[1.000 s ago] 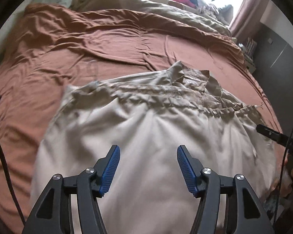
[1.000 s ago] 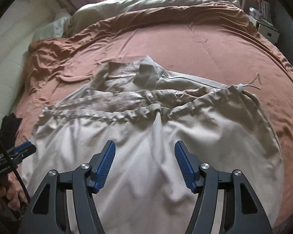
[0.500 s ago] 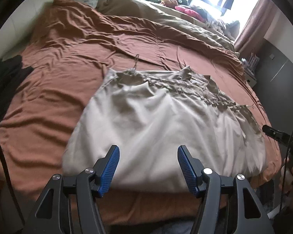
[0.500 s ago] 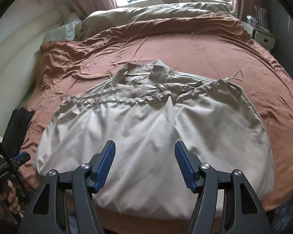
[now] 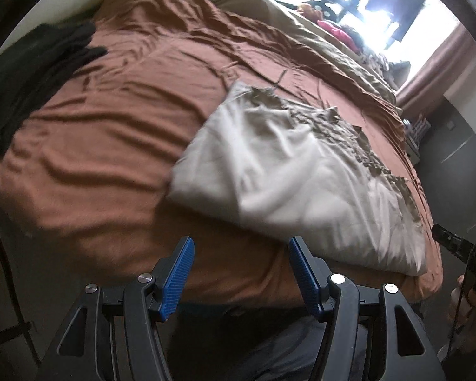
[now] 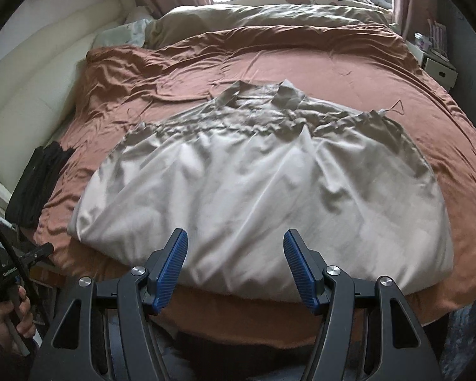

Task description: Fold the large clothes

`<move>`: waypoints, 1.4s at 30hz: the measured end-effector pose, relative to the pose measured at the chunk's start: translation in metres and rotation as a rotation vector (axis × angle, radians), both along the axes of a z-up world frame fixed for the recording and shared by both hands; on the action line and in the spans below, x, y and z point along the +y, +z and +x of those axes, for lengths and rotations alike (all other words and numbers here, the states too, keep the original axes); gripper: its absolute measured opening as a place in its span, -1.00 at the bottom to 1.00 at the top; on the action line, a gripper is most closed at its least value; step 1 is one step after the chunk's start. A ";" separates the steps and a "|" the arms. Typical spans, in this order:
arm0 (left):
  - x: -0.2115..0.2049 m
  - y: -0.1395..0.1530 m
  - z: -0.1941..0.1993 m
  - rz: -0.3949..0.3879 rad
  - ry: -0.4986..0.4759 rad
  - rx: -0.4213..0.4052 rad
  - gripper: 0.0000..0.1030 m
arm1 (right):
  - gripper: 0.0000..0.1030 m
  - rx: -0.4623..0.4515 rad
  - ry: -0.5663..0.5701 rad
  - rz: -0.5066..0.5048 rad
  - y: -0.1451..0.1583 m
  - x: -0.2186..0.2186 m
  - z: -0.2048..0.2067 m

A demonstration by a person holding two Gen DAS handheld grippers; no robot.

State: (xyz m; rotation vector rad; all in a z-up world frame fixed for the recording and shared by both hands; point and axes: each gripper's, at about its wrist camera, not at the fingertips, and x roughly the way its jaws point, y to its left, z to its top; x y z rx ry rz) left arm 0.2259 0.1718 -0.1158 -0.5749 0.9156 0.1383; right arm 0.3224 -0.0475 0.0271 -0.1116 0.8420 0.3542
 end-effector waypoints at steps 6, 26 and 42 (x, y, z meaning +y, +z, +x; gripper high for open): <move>0.029 -0.021 -0.022 -0.074 0.048 0.001 0.24 | 0.19 0.020 -0.006 -0.004 -0.016 0.006 -0.006; 0.052 -0.068 0.036 -0.351 0.112 -0.027 0.40 | -0.19 0.127 -0.035 0.028 -0.077 0.007 0.030; 0.056 -0.081 0.065 -0.351 0.170 -0.039 -0.34 | -0.73 0.134 -0.015 0.057 -0.070 0.010 0.017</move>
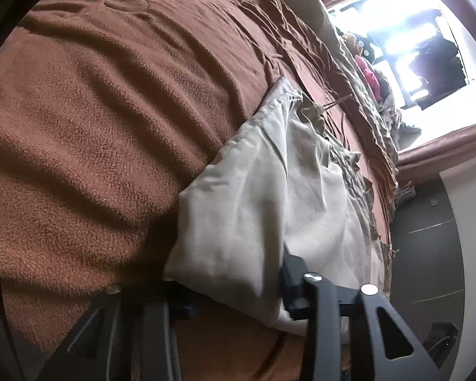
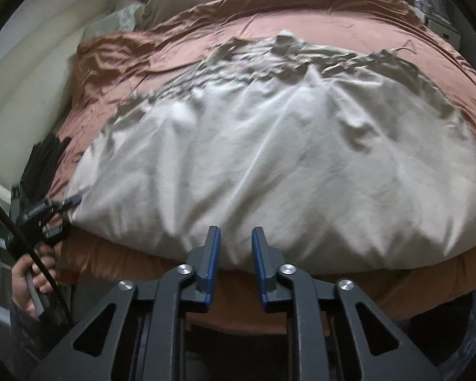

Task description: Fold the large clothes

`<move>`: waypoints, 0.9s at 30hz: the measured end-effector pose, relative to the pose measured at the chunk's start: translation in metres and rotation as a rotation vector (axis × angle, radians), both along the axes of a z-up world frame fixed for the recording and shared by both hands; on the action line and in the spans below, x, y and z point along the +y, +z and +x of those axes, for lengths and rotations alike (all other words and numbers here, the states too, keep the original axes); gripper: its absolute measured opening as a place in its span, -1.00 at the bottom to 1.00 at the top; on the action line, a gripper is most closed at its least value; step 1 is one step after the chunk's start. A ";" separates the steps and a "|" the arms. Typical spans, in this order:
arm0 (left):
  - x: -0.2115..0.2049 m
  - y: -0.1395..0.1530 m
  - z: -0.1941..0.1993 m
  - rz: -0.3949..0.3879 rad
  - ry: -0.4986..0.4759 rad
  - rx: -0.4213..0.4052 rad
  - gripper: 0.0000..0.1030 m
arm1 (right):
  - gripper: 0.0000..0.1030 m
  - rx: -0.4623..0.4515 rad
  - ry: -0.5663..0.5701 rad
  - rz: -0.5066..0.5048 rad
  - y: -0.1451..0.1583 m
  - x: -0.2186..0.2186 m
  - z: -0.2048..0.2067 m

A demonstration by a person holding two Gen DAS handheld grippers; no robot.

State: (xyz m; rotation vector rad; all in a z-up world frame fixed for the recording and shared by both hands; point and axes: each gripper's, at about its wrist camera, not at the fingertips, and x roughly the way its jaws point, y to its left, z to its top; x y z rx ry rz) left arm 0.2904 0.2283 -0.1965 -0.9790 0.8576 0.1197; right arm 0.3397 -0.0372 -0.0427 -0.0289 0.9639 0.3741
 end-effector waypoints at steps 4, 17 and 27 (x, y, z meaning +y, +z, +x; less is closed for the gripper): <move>-0.005 0.007 -0.007 0.029 0.005 -0.035 -0.62 | -0.75 0.016 0.021 -0.061 -0.017 0.015 0.012; -0.009 0.021 -0.009 0.053 0.012 -0.055 -0.68 | -0.75 0.008 -0.031 -0.115 -0.037 0.057 0.092; -0.013 0.023 0.000 0.043 0.044 -0.046 -0.68 | -0.76 -0.012 -0.092 -0.100 -0.044 0.068 0.161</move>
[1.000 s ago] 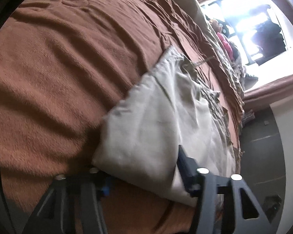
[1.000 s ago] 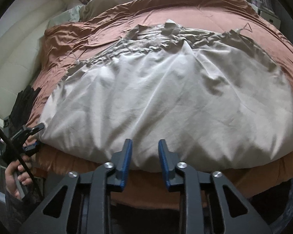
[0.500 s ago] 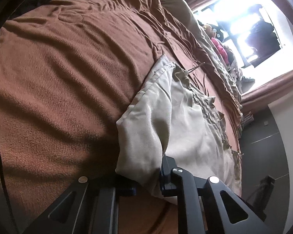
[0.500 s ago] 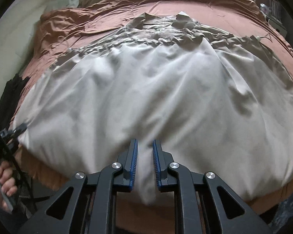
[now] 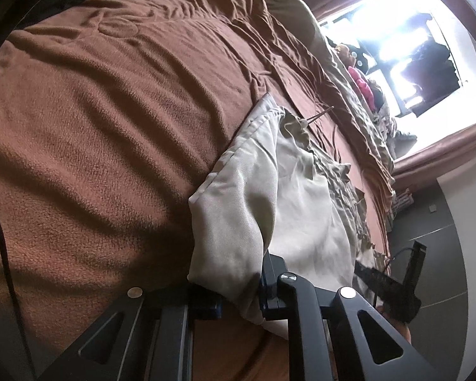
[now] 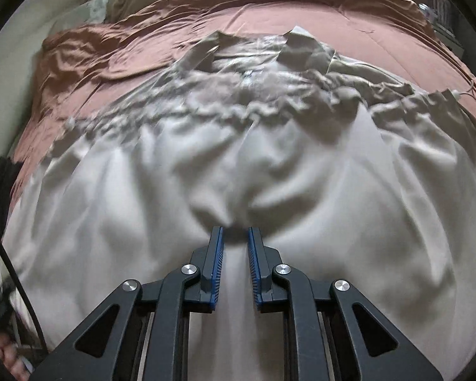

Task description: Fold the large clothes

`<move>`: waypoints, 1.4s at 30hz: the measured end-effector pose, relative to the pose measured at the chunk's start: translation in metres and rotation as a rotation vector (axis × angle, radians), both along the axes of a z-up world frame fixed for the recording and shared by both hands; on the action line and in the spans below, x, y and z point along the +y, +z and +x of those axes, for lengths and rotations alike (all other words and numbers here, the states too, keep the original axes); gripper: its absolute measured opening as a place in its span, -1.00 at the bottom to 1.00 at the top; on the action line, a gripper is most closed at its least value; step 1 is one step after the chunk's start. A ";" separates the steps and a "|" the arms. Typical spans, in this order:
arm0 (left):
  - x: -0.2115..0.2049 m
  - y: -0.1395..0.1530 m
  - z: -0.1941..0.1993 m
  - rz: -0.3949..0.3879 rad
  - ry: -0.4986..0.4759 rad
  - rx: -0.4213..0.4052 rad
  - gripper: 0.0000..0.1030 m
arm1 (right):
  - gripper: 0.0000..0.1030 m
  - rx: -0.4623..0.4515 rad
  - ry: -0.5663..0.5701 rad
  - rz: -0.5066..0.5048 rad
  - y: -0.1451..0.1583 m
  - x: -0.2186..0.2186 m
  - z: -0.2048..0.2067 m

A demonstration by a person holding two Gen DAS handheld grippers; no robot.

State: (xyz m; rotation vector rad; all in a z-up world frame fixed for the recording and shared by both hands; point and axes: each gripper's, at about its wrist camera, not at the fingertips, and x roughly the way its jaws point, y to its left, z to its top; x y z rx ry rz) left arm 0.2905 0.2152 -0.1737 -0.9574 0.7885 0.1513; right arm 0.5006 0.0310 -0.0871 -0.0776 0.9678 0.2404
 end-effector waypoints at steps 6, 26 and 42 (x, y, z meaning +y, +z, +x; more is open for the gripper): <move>-0.001 -0.002 -0.002 -0.003 0.019 0.014 -0.68 | -0.76 0.006 -0.027 0.050 -0.002 -0.003 0.039; -0.031 0.079 0.013 0.009 -0.068 -0.213 -0.78 | -0.75 -0.069 0.063 0.200 0.041 -0.037 -0.034; -0.104 0.186 0.057 0.080 -0.233 -0.369 -0.80 | -0.93 0.009 0.047 0.262 -0.014 -0.076 -0.133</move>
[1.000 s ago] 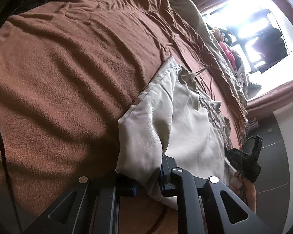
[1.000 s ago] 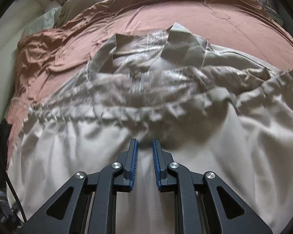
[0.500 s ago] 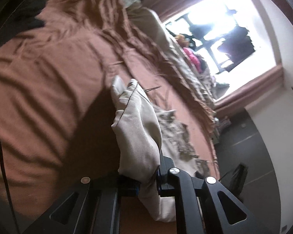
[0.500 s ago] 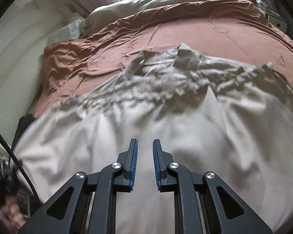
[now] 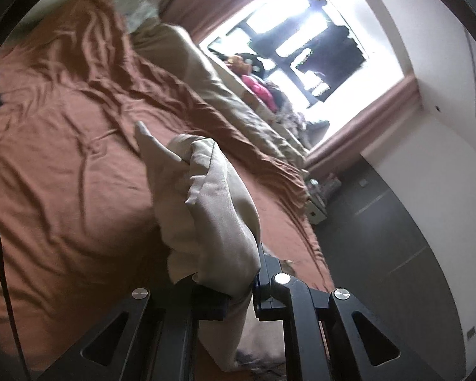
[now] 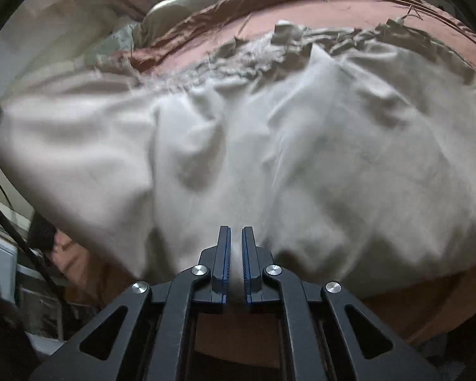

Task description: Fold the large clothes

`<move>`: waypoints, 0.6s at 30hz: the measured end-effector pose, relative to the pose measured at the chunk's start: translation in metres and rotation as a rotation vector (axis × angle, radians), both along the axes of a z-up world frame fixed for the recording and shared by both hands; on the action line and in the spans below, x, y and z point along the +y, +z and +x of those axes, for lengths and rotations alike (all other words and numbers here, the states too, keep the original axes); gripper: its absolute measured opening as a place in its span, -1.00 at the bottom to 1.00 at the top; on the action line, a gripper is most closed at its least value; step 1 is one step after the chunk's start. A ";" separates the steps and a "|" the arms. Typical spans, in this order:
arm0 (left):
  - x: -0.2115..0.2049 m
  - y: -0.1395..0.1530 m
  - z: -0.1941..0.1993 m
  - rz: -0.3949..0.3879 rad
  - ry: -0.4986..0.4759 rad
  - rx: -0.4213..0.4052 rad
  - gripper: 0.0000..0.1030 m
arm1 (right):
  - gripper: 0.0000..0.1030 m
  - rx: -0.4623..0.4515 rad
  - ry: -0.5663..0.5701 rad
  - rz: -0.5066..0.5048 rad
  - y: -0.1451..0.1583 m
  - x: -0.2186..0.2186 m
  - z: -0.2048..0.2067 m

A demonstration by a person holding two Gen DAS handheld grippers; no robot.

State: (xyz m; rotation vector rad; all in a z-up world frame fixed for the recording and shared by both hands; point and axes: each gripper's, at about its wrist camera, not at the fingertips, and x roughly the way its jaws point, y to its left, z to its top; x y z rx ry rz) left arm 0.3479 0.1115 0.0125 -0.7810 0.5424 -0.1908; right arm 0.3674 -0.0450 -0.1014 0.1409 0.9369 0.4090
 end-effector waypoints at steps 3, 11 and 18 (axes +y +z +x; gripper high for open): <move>-0.025 0.013 0.009 0.021 -0.035 -0.015 -0.80 | -0.93 0.046 -0.016 0.029 -0.006 -0.004 0.005; -0.087 0.050 0.038 0.055 -0.135 -0.048 -0.80 | -0.91 -0.005 -0.043 0.236 0.042 -0.063 -0.020; -0.159 0.065 0.069 0.080 -0.229 -0.049 -0.80 | 0.21 -0.171 -0.108 0.344 0.094 -0.157 -0.069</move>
